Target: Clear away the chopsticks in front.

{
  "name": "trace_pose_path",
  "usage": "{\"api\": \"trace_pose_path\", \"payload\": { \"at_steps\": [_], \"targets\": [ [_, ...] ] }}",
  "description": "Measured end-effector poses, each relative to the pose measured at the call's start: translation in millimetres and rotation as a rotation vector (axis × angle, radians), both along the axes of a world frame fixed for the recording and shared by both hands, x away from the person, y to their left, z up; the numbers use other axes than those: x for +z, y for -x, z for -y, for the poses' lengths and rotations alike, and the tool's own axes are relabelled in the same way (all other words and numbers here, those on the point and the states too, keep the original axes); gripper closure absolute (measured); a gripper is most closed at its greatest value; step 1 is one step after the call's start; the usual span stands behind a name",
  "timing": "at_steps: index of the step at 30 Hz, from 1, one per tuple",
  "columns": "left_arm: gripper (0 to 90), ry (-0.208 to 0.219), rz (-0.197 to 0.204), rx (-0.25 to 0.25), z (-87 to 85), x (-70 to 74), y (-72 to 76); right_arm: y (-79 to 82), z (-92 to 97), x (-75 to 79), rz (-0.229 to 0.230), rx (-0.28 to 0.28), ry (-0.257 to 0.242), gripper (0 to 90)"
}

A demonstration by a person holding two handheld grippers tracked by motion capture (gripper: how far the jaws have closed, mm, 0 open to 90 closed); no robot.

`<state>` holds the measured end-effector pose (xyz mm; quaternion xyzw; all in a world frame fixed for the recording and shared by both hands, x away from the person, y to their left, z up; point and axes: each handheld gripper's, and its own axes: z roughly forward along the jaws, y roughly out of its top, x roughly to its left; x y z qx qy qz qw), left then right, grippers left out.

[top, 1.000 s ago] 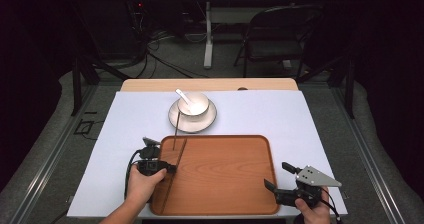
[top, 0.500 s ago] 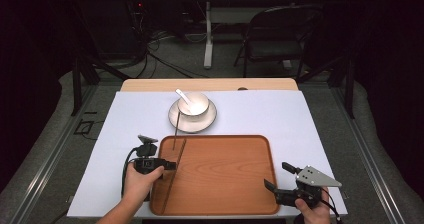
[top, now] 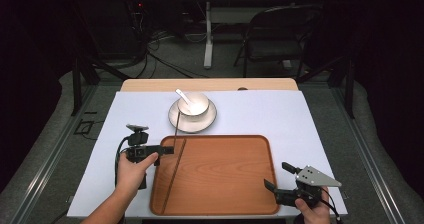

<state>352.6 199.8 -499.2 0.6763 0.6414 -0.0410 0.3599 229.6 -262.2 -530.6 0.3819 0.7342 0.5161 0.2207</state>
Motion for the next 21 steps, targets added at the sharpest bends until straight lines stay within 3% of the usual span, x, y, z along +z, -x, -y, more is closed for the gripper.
{"api": "trace_pose_path", "payload": {
  "at_steps": [10, 16, 21],
  "targets": [
    [40.5, -0.040, 0.021, 0.046, -10.9, 11.3, -24.0, -0.2, 0.1, -0.1, 0.000, 0.001, -0.001, 14.6],
    [41.6, 0.028, 0.022, 0.054, -20.7, 17.7, -48.5, -0.4, 0.0, -0.2, -0.002, 0.002, -0.002, 14.6],
    [41.3, 0.044, 0.004, 0.095, -27.7, 17.9, -66.4, -0.5, 0.2, -0.2, -0.003, 0.003, -0.002, 14.6]
  ]
}}
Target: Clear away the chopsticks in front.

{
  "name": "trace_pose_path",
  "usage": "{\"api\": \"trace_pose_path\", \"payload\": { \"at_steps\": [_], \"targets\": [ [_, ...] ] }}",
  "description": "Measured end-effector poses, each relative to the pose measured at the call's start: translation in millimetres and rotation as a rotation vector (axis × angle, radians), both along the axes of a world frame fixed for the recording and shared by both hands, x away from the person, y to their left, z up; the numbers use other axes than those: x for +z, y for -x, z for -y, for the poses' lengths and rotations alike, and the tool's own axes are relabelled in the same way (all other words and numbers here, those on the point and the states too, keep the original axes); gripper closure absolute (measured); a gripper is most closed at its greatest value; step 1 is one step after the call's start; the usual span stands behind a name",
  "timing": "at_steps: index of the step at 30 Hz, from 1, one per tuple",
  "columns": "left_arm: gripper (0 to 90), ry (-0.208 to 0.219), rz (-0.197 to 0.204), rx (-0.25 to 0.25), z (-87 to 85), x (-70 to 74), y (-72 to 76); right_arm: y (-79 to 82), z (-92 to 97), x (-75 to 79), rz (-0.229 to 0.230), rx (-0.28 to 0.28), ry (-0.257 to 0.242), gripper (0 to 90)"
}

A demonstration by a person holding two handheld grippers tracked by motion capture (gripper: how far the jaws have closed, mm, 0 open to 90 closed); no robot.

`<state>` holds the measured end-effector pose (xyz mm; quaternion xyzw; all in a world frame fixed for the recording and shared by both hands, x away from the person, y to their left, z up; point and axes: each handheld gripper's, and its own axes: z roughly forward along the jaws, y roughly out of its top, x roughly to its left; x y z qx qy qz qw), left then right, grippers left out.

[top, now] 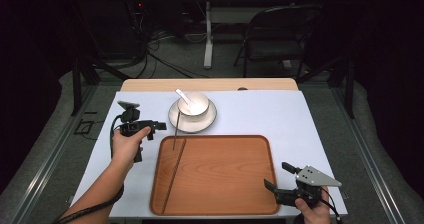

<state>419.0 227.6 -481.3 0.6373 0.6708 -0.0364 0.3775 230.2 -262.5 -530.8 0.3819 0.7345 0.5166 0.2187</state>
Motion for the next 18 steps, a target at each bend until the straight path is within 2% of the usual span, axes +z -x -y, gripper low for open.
{"api": "trace_pose_path", "payload": {
  "at_steps": [2, 6, 8, 9, 18],
  "targets": [
    [41.3, -0.004, -0.005, 0.008, -1.6, 0.2, -3.3, -0.1, 0.1, 0.0, -0.001, 0.001, 0.001, 14.6],
    [41.6, -0.011, -0.016, 0.019, -5.3, 0.0, -20.8, -0.1, 0.2, 0.0, -0.001, 0.001, 0.000, 14.6],
    [41.6, -0.006, -0.022, 0.022, -5.3, -0.4, -24.5, -0.1, 0.2, 0.0, -0.003, 0.001, -0.001, 14.6],
    [41.6, 0.004, -0.027, 0.029, -5.0, -1.1, -30.8, -0.4, 0.3, -0.1, -0.002, 0.001, 0.000, 14.6],
    [42.2, -0.002, -0.024, 0.038, 0.3, -6.1, -54.8, 0.0, 0.8, -0.2, -0.002, 0.002, -0.003, 14.6]
  ]
}}
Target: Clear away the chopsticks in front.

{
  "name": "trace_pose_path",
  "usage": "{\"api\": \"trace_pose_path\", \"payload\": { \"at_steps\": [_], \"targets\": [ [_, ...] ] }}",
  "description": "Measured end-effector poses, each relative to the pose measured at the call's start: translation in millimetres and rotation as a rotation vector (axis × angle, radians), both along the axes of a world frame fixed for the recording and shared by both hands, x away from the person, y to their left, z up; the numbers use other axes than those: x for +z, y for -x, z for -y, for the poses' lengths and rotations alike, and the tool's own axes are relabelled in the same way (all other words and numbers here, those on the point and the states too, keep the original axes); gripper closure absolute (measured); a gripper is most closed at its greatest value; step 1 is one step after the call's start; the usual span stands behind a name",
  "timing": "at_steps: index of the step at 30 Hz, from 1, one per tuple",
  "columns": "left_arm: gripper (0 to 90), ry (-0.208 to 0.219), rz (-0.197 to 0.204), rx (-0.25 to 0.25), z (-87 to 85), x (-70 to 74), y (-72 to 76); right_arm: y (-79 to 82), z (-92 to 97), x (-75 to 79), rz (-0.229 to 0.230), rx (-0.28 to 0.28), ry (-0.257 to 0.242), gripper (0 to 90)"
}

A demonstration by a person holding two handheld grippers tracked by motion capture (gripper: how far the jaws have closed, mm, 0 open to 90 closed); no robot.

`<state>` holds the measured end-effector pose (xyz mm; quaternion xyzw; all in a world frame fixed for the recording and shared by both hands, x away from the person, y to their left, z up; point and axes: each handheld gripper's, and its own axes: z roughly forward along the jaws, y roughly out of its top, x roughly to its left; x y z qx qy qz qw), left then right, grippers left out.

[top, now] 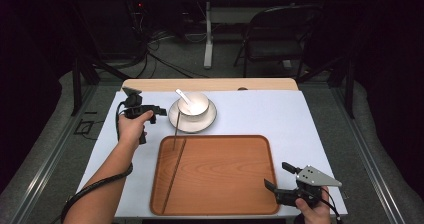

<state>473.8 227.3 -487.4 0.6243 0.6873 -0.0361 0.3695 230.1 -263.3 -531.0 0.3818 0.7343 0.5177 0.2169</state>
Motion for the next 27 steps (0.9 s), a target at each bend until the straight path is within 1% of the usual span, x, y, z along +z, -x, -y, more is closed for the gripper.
{"api": "trace_pose_path", "payload": {
  "at_steps": [1, 5, 9, 12, 14, 15, 17, 20, 22, 27],
  "targets": [
    [42.5, -0.005, -0.004, -0.002, 0.9, -1.3, -3.0, 0.1, 0.1, 0.0, 0.000, 0.000, 0.000, 14.6],
    [44.2, -0.002, -0.005, -0.003, 5.8, -4.6, -8.8, 0.3, -0.2, 0.0, 0.003, 0.001, 0.002, 14.6],
    [46.9, -0.017, -0.007, -0.026, 12.4, -7.6, -11.9, 0.3, -0.1, 0.1, 0.003, 0.001, 0.002, 14.6],
    [52.2, -0.026, -0.019, -0.033, 16.9, -9.9, -13.9, 0.3, -0.1, 0.1, 0.004, 0.001, 0.002, 14.6],
    [59.5, -0.035, -0.028, -0.049, 19.4, -11.3, -15.0, 0.4, 0.0, 0.1, 0.005, 0.002, 0.002, 14.6],
    [61.1, -0.043, -0.028, -0.047, 20.9, -11.9, -15.2, 0.5, 0.0, 0.1, 0.005, 0.002, 0.002, 14.6],
    [65.8, -0.054, -0.034, -0.060, 24.1, -13.7, -15.7, 0.5, 0.0, 0.1, 0.006, 0.002, 0.003, 14.6],
    [67.9, -0.054, -0.039, -0.068, 27.9, -15.7, -16.0, 0.6, 0.0, 0.1, 0.006, 0.003, 0.003, 14.6],
    [70.4, -0.046, -0.040, -0.070, 29.9, -16.1, -16.2, 0.6, -0.1, 0.1, 0.007, 0.003, 0.003, 14.6],
    [74.2, -0.055, -0.045, -0.085, 34.7, -18.7, -17.0, 0.8, -0.2, 0.2, 0.009, 0.004, 0.003, 14.5]
  ]
}}
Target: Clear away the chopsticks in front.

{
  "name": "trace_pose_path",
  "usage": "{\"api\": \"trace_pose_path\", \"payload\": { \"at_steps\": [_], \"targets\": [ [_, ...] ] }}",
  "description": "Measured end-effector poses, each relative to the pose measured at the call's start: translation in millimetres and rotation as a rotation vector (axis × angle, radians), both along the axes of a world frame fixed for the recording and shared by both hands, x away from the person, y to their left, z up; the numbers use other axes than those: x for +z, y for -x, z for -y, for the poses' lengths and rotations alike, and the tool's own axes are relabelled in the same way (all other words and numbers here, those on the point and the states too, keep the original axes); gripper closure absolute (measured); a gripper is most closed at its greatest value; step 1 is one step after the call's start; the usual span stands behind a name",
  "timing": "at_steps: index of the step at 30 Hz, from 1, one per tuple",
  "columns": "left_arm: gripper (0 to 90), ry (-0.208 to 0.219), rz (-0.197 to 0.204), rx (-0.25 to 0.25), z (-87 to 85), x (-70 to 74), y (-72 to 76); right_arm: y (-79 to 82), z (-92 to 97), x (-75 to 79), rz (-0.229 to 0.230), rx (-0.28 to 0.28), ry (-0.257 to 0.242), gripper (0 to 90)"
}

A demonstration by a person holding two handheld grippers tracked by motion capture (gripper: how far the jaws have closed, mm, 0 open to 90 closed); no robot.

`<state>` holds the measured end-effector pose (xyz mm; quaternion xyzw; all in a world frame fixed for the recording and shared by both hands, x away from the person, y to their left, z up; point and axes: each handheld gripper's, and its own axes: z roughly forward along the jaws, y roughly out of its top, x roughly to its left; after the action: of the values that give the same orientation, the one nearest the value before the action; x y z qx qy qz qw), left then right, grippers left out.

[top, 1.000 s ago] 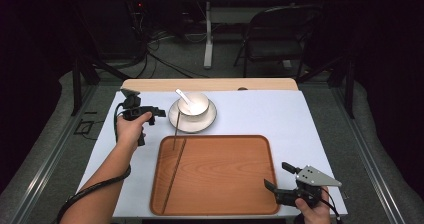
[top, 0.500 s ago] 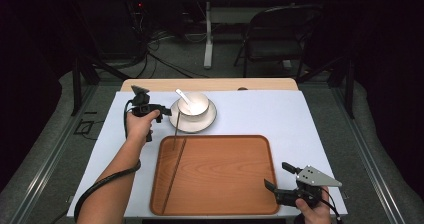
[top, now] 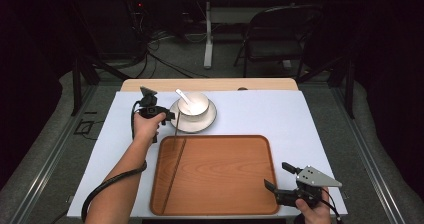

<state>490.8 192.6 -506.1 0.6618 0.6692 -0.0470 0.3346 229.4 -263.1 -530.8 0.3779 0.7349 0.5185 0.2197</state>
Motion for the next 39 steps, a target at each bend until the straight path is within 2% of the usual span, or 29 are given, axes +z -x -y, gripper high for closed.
{"api": "trace_pose_path", "payload": {
  "at_steps": [15, 21, 22, 29, 32, 39],
  "targets": [
    [76.4, -0.014, -0.014, -0.024, 13.9, -8.8, -3.1, 0.1, 0.0, 0.0, 0.001, 0.001, 0.000, 14.6],
    [77.3, -0.012, -0.027, -0.016, 16.3, -10.3, -5.1, 0.4, 0.0, 0.0, 0.002, 0.003, 0.001, 14.6],
    [77.4, 0.003, -0.046, -0.007, 16.0, -10.2, -6.2, 0.4, 0.0, 0.0, 0.002, 0.003, 0.001, 14.6],
    [80.8, 0.018, -0.081, 0.024, 15.7, -13.1, -9.8, 0.5, -0.1, 0.0, 0.003, 0.003, 0.000, 14.5],
    [81.2, 0.024, -0.113, 0.036, 16.3, -15.8, -10.9, 0.5, -0.1, 0.1, 0.004, 0.003, 0.001, 14.6],
    [85.4, 0.024, -0.117, 0.043, 16.5, -16.3, -12.2, 0.5, 0.0, 0.0, 0.005, 0.004, 0.002, 14.6]
  ]
}}
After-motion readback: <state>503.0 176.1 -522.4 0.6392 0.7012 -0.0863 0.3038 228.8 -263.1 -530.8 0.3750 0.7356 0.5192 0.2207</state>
